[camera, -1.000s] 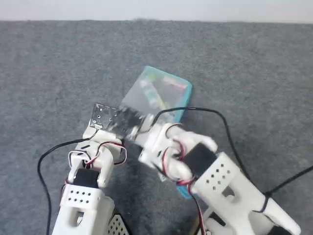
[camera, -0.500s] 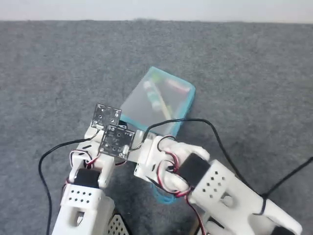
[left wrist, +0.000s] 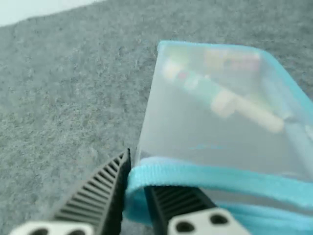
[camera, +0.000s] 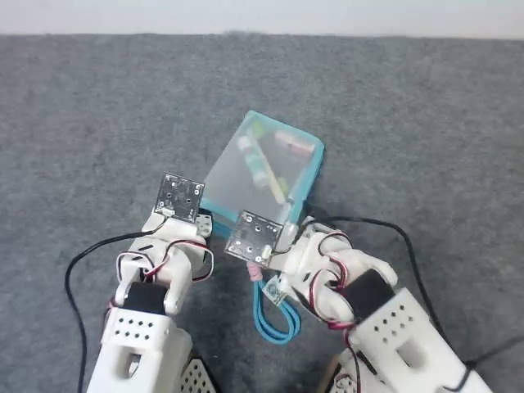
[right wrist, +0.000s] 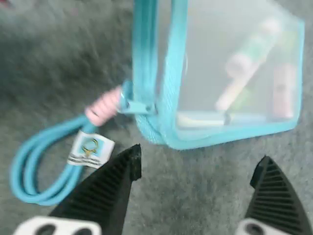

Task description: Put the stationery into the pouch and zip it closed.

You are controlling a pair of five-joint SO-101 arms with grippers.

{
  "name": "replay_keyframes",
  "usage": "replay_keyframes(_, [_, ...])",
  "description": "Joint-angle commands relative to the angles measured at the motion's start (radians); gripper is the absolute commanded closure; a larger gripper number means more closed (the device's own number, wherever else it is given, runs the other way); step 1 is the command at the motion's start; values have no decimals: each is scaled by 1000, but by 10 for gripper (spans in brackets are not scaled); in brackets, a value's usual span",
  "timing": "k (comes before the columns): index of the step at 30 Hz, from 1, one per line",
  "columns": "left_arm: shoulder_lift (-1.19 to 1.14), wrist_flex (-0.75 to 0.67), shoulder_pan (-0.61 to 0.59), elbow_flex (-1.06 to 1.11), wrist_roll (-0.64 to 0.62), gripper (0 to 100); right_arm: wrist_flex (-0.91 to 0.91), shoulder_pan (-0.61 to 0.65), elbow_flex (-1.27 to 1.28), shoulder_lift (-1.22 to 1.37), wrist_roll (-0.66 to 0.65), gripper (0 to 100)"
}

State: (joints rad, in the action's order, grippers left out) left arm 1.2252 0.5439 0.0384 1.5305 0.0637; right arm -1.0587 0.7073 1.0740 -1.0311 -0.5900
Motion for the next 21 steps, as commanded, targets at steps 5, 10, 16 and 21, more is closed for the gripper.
replay_keyframes(5, [-3,0,-8,-96,0,991,162,-27,63,104,-104,652])
replay_keyframes(10, [-3,0,-5,-96,0,991,318,-24,58,213,-104,652])
replay_keyframes(16, [-3,2,-5,-96,0,991,564,-27,58,331,-109,673])
replay_keyframes(21, [-3,2,-3,-96,0,991,657,-28,57,305,-106,914])
